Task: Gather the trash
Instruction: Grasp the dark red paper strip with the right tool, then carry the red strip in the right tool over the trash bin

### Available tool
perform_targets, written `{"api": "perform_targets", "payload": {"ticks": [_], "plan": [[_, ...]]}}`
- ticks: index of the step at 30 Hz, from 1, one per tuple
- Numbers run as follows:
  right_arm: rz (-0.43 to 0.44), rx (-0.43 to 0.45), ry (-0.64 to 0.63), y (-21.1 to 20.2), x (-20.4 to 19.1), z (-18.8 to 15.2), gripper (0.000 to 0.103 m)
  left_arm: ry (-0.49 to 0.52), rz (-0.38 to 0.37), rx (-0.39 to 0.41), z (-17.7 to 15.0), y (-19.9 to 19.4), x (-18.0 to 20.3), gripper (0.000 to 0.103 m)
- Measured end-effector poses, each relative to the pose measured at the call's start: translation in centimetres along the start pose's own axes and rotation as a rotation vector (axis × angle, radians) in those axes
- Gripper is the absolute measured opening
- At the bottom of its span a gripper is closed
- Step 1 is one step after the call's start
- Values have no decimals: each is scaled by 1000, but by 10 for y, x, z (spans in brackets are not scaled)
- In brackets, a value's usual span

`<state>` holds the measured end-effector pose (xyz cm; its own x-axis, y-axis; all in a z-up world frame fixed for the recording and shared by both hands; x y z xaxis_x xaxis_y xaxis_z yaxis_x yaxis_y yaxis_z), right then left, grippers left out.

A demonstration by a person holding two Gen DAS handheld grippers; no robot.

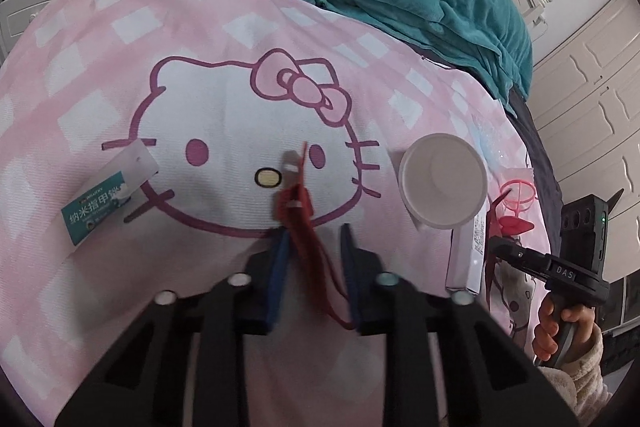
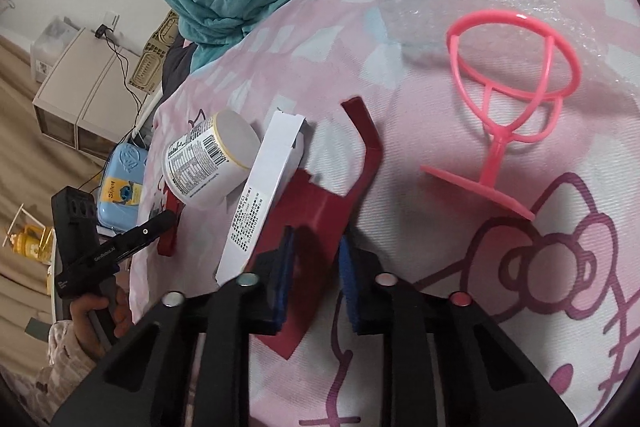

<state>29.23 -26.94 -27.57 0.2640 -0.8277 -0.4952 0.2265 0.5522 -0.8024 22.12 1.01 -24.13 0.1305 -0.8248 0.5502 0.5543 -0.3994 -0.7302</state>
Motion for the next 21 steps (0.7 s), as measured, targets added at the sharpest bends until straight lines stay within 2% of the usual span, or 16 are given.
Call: {"api": "perform_targets", "payload": {"ticks": [3,5,7,14,21], "plan": [[-27,7,-19,0,-3,-2,9,-14,-7,4,-2,4,-4,9],[-20,10,-16,-3,-5,-2,3,-16,-15,3,-1,4,-3,7],[-15,22,-9,-9,-5,-2,1,-10,-19,-2,-1,2,-1,5],[-3,76,15,-38,-8,0,1,14,-55,-1,-5,-13,16,2],[-12,142,-7,-79,-21,-3,1,80,-68,40,-10,-55,42,2]]}}
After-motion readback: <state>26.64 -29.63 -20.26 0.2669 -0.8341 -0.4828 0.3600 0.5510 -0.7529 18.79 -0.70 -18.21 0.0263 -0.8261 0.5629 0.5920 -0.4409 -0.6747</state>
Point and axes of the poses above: each gripper's, at about its wrist camera, not at the fingertips, and y roughly the way its jaws point, x to its right, z to its top, the point moved 3 cm from there along y, roughly the way its jaws point, and after that the axes turned 9 degrees about -z, right-handed, at the moved point
